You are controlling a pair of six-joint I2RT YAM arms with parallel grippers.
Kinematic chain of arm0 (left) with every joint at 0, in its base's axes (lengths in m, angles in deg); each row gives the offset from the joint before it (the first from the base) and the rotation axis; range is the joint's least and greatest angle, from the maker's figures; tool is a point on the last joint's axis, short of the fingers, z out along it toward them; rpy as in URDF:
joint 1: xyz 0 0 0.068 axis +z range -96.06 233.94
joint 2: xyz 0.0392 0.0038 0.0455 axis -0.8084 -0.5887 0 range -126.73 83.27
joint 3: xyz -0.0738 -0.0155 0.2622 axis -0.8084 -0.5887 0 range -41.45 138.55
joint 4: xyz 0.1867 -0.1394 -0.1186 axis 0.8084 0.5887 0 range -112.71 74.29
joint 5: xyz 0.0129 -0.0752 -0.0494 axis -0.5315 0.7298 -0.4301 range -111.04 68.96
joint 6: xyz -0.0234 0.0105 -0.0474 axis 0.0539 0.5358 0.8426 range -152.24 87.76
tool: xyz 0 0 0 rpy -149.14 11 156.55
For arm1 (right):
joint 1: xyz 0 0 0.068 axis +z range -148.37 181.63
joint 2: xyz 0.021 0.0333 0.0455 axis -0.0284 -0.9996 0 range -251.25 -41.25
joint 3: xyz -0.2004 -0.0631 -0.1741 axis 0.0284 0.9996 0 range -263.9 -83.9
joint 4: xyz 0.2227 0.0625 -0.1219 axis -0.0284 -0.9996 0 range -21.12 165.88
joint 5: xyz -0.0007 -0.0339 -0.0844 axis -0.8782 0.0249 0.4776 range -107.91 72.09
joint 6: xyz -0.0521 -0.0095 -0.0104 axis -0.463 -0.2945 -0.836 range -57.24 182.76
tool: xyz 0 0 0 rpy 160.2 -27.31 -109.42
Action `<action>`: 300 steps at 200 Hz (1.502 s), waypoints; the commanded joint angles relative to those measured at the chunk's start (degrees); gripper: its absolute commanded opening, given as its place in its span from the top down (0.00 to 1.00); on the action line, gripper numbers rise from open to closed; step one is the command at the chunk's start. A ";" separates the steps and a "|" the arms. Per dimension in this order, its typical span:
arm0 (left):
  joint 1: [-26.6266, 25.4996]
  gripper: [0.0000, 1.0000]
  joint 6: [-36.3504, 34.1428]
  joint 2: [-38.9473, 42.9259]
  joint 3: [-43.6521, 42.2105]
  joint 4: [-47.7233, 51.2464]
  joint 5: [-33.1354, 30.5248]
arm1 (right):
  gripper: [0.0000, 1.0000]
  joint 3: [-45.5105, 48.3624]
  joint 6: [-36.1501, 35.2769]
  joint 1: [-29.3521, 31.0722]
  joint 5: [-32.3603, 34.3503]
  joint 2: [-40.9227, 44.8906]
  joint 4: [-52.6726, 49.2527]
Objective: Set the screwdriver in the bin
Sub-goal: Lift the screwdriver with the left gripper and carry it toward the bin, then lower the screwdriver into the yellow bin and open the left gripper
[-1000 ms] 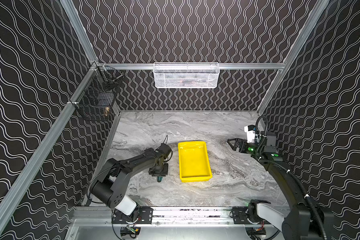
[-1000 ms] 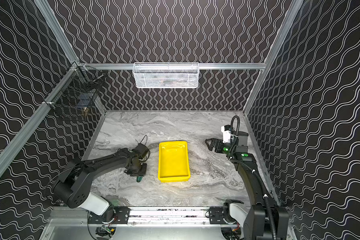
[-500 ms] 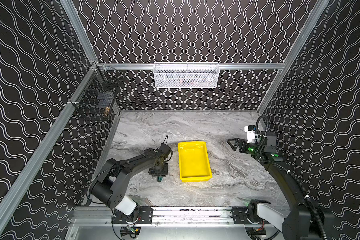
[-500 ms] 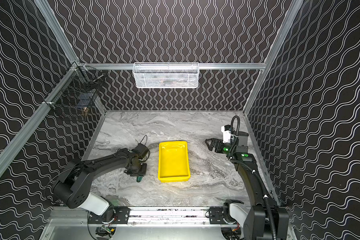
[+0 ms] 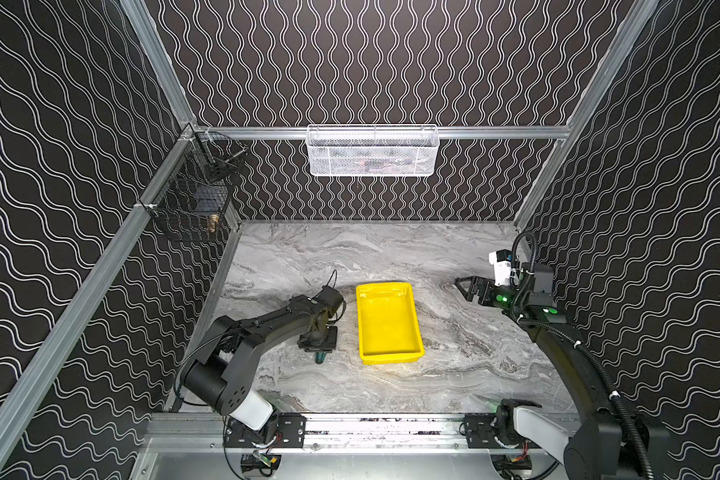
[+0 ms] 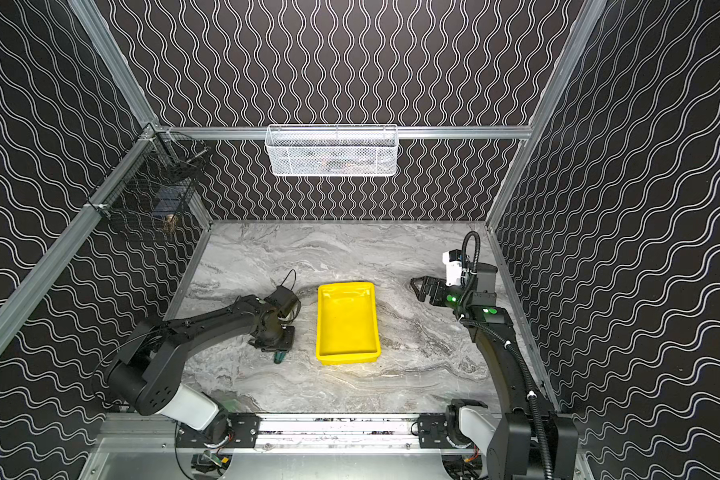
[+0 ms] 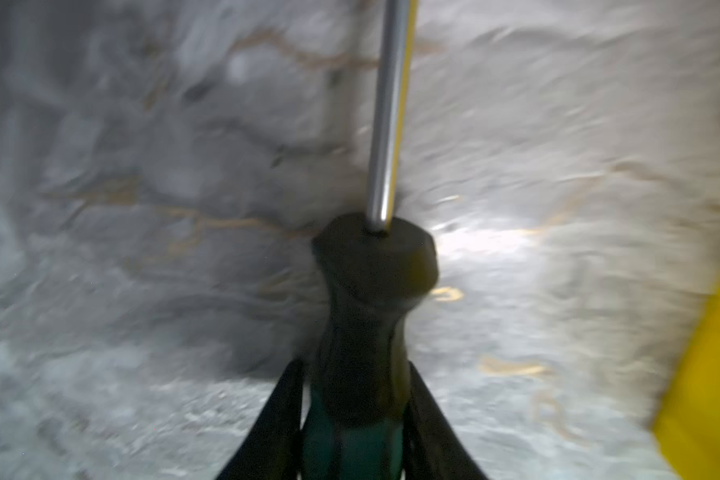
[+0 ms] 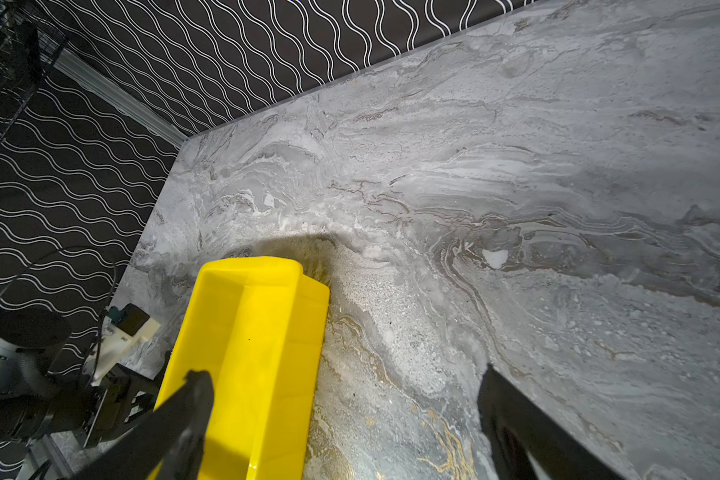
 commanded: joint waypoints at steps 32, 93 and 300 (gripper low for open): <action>0.04 1.00 -1.13 2.87 2.18 -0.06 0.13 | 0.01 -0.22 -0.84 -0.01 -0.34 0.11 0.93; 0.04 1.00 -1.39 4.54 3.33 1.81 -0.36 | 0.00 -0.24 -0.76 -0.01 -0.43 0.18 0.88; -1.79 1.00 -1.16 11.10 15.13 12.45 -1.85 | 0.01 -0.92 0.11 -0.01 -2.18 -0.99 2.50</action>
